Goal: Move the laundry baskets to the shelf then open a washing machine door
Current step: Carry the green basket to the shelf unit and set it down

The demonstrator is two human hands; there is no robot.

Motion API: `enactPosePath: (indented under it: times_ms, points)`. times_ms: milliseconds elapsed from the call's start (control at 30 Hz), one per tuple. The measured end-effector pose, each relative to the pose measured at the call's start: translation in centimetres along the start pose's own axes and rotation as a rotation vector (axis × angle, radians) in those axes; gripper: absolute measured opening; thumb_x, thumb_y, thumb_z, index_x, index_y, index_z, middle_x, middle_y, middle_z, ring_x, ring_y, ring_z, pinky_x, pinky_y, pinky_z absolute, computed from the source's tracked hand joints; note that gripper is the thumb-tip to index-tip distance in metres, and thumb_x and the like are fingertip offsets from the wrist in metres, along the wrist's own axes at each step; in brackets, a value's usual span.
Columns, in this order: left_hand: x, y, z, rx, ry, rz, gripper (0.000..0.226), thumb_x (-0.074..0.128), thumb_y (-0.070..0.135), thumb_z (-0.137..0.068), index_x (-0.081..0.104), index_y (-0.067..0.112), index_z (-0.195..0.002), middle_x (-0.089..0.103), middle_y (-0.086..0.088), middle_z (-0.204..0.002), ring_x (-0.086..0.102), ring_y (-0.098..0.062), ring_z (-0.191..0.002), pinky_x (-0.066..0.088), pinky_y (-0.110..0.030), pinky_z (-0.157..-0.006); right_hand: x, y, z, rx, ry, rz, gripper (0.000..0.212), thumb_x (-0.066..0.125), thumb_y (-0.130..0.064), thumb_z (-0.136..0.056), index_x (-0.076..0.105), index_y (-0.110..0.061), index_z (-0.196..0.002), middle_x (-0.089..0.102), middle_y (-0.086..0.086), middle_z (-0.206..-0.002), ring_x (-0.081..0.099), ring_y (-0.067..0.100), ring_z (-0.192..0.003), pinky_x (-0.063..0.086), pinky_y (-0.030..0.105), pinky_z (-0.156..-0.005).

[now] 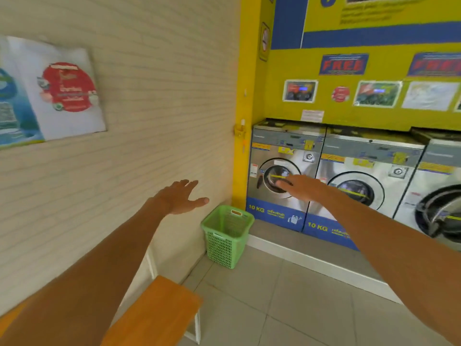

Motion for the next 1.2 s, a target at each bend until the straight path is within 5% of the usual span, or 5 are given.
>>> enactPosePath:
  times_ms: [167, 267, 700, 900, 1200]
  points:
    - [-0.2, 6.6, -12.2, 0.100, 0.030, -0.047, 0.102, 0.026, 0.090, -0.075, 0.008, 0.032, -0.156, 0.011, -0.002, -0.166, 0.014, -0.027, -0.151, 0.022, -0.054, -0.118, -1.6, 8.3, -4.8, 0.098, 0.027, 0.005, 0.067, 0.024, -0.075, -0.088, 0.054, -0.021, -0.113, 0.057, 0.017, -0.132, 0.055, 0.034, -0.117, 0.043, 0.048, -0.098]
    - [1.1, 9.2, -19.7, 0.139, 0.037, -0.050, 0.102, 0.026, 0.090, -0.076, 0.008, 0.031, -0.157, 0.011, -0.003, -0.166, 0.014, -0.027, -0.151, 0.022, -0.053, -0.118, -1.3, 13.6, -10.1, 0.171, 0.024, 0.019, 0.085, 0.024, -0.078, -0.086, 0.041, -0.019, -0.144, 0.041, 0.011, -0.152, 0.041, 0.034, -0.136, 0.034, 0.051, -0.109]
    - [8.5, 9.5, -52.1, 0.128, -0.040, -0.104, 0.100, 0.025, 0.088, -0.078, 0.011, 0.028, -0.157, 0.016, -0.007, -0.165, 0.019, -0.030, -0.150, 0.024, -0.050, -0.117, 3.1, 25.9, -38.5, 0.260, -0.004, -0.087, 0.107, 0.018, -0.091, -0.071, 0.021, -0.022, -0.153, 0.029, 0.010, -0.158, 0.032, 0.034, -0.143, 0.029, 0.055, -0.112]
    - [12.4, 10.7, -64.0, 0.162, -0.094, -0.193, 0.093, 0.025, 0.082, -0.084, 0.014, 0.024, -0.157, 0.019, -0.009, -0.164, 0.016, -0.032, -0.150, 0.020, -0.050, -0.119, 7.0, 29.2, -49.0, 0.186, -0.114, 0.044, 0.092, 0.022, -0.080, -0.083, 0.014, -0.023, -0.155, 0.008, 0.007, -0.164, 0.006, 0.033, -0.150, 0.011, 0.056, -0.119]
    - [18.7, 11.0, -78.9, 0.020, -0.219, -0.126, 0.090, 0.024, 0.076, -0.087, 0.009, 0.023, -0.158, 0.006, -0.007, -0.166, 0.005, -0.030, -0.152, 0.009, -0.048, -0.122, 14.0, 34.3, -68.8, 0.058, -0.297, 0.037, 0.097, 0.029, -0.083, -0.079, 0.017, -0.023, -0.155, 0.012, 0.008, -0.163, 0.013, 0.033, -0.149, 0.016, 0.056, -0.118]
Point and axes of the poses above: each hand's wrist, its own z-axis away from the middle knuckle, its own x-axis out of the palm, y = z × x, the point moved 3 cm from there along -z, towards the middle knuckle
